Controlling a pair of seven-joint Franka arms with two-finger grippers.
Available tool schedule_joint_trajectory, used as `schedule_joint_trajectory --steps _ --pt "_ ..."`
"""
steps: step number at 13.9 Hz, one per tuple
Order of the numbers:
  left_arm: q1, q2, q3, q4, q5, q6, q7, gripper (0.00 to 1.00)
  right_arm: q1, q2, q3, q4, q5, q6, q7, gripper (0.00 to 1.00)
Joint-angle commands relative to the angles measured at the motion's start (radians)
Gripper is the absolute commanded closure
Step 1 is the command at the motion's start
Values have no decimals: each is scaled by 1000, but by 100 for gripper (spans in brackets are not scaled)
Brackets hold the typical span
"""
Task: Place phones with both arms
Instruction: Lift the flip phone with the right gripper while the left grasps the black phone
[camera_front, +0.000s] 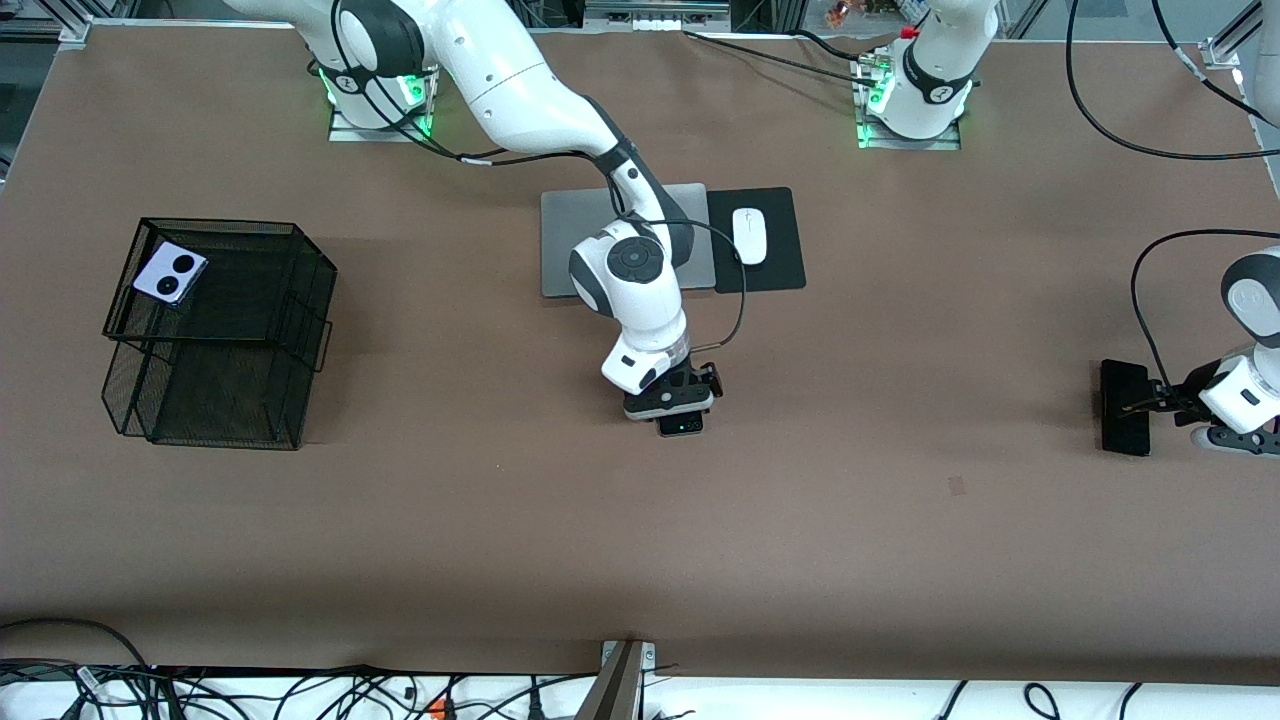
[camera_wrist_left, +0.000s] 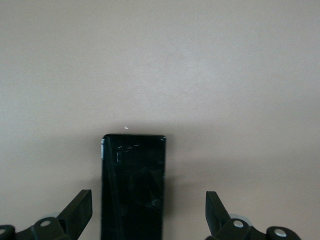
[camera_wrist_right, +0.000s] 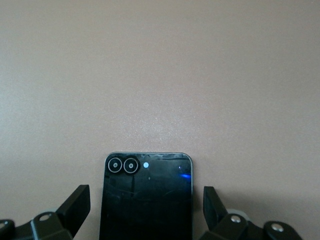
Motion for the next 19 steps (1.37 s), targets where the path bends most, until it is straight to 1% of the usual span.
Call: schedule_joint_trajectory --steps 1,3,7,8,10,11,12,13,14,15,16,18,19 --pt "13 27 -6 20 39 20 49 0 -17 27 17 44 -19 3 1 0" --pt "15 41 -6 20 80 47 51 0 -17 27 17 44 -18 3 1 0" --pt "15 81 -6 20 93 81 49 0 -17 40 17 44 -31 3 3 0" --pt "15 89 -6 20 94 87 51 0 -17 40 17 44 -33 3 1 2" --pt "18 104 -6 19 93 98 51 0 -17 40 17 44 -41 2 0 13" --pt "27 106 -6 19 94 101 51 0 -17 40 17 44 -41 0 0 32" --pt "33 110 -6 16 94 112 60 0 -17 40 17 44 -42 0 0 48" --pt "36 116 -6 16 94 113 77 0 -17 38 17 44 -41 -1 -2 58" --pt "39 125 -6 14 93 133 80 0 -17 38 17 44 -41 -3 -2 71" --pt "39 126 -6 11 93 139 78 0 -17 38 17 44 -41 -3 -3 73" --pt "38 126 -6 10 91 141 77 0 -17 37 17 44 -41 -6 -5 81" --pt "36 126 -6 5 91 141 69 0 -17 31 15 44 -41 -29 -6 81" --pt "34 126 -6 -1 91 142 63 0 -17 27 6 44 -42 -61 -11 81"
